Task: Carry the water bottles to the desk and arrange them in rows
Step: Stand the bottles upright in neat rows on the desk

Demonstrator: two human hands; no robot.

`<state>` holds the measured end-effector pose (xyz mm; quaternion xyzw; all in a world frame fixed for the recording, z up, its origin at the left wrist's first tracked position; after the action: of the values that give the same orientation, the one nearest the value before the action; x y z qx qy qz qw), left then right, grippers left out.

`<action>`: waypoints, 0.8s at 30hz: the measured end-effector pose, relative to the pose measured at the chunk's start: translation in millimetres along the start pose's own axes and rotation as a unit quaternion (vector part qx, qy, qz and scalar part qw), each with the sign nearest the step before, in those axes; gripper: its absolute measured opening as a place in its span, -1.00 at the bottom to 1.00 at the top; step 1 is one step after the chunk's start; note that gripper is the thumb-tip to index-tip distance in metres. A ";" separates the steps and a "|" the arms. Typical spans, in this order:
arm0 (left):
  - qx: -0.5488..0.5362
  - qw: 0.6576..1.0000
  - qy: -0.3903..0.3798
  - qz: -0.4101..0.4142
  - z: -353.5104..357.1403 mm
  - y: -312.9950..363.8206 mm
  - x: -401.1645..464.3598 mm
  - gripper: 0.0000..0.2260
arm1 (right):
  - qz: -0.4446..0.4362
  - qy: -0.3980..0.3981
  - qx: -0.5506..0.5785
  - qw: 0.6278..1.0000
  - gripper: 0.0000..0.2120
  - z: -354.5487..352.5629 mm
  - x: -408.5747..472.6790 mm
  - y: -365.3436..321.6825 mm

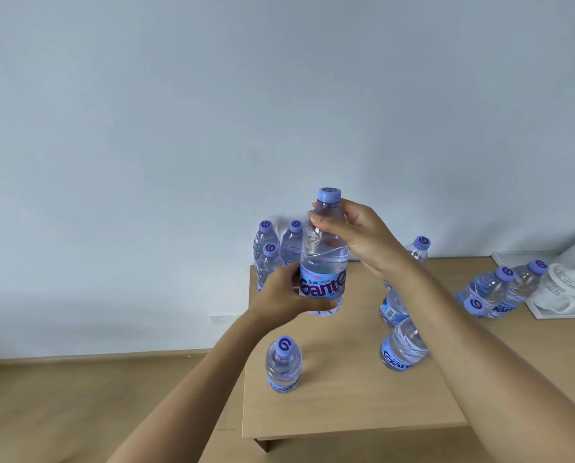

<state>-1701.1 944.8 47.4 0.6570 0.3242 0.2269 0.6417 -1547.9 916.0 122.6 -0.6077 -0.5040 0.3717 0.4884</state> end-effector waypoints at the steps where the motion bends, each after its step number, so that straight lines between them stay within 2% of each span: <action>1: 0.008 1.000 -0.003 -0.002 -3.6 -3.3 4.3 -0.54 | 0.000 0.001 -0.004 1.000 -0.79 1.5 2.4 2.3; 7: 0.012 0.999 -0.011 -0.037 -18.1 -38.3 34.1 -0.47 | 0.021 -0.010 -0.047 0.999 -0.91 10.1 18.4 31.6; 11: 0.012 0.998 -0.011 -0.061 -21.3 -72.5 57.3 -0.42 | 0.044 -0.008 -0.086 0.995 -0.91 15.8 32.7 63.2; 13: 0.014 0.997 -0.007 -0.077 -22.3 -90.8 67.1 -0.42 | 0.066 -0.008 -0.106 0.992 -0.78 17.0 40.6 82.9; 15: 0.022 0.996 -0.008 -0.088 -22.4 -107.9 75.1 -0.40 | 0.088 -0.018 -0.103 0.991 -0.71 19.2 45.9 101.9; 20: 0.029 0.993 0.007 -0.110 -23.8 -148.3 87.0 -0.35 | 0.109 -0.051 -0.073 0.990 -0.85 29.4 51.0 132.7; 24: 0.061 0.992 0.036 -0.102 -26.4 -174.8 91.1 -0.23 | 0.135 -0.070 -0.066 0.986 -0.82 36.2 56.0 151.4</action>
<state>-1680.9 1022.6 -134.5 0.6498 0.4252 0.1639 0.6083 -1532.2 976.4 -30.6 -0.6739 -0.4736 0.4413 0.3561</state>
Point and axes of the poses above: each hand's wrist, its own x-axis towards the middle knuckle, its own z-axis out of the palm, y = z × x, the point moved 3 cm from there along x, towards the middle knuckle, and after that the axes turned 10 degrees about -x, right-handed, at the moved point
